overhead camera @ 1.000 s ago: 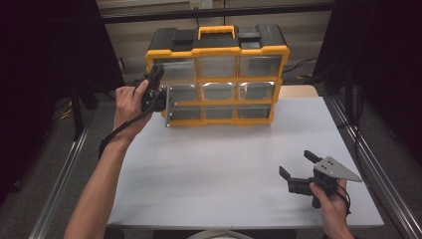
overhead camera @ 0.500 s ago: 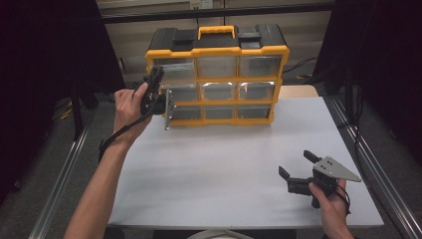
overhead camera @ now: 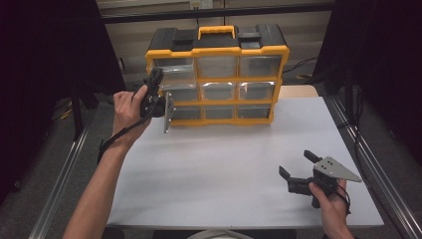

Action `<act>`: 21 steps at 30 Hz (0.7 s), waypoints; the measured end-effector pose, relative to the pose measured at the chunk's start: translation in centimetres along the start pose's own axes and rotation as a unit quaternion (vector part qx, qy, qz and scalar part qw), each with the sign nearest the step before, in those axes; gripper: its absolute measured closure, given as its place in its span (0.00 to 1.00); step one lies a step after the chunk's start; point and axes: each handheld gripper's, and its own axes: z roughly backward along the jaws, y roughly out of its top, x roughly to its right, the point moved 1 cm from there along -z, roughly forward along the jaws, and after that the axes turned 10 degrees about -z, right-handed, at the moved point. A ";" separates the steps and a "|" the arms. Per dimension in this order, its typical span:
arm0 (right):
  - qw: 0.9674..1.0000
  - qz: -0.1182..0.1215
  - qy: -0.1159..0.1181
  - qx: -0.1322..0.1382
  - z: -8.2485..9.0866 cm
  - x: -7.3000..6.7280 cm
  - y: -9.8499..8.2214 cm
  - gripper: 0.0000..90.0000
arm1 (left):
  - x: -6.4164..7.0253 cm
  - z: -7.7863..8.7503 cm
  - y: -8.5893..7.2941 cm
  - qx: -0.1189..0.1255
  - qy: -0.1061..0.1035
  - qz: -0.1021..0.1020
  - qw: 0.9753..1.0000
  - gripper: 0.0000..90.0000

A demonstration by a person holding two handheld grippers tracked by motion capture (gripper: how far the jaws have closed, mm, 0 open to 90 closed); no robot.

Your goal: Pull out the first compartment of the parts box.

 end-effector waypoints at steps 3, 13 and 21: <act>1.000 -0.001 0.000 0.000 0.0 0.0 0.0 0.00 | 0.0 0.1 0.0 0.000 -0.003 0.001 1.000 0.90; 1.000 0.000 0.000 0.000 0.1 0.0 0.0 0.00 | 0.1 0.7 0.0 0.003 0.004 0.001 1.000 0.90; 1.000 0.001 0.001 0.000 0.1 0.0 0.0 0.00 | 0.0 1.3 0.0 0.008 0.007 -0.005 1.000 0.89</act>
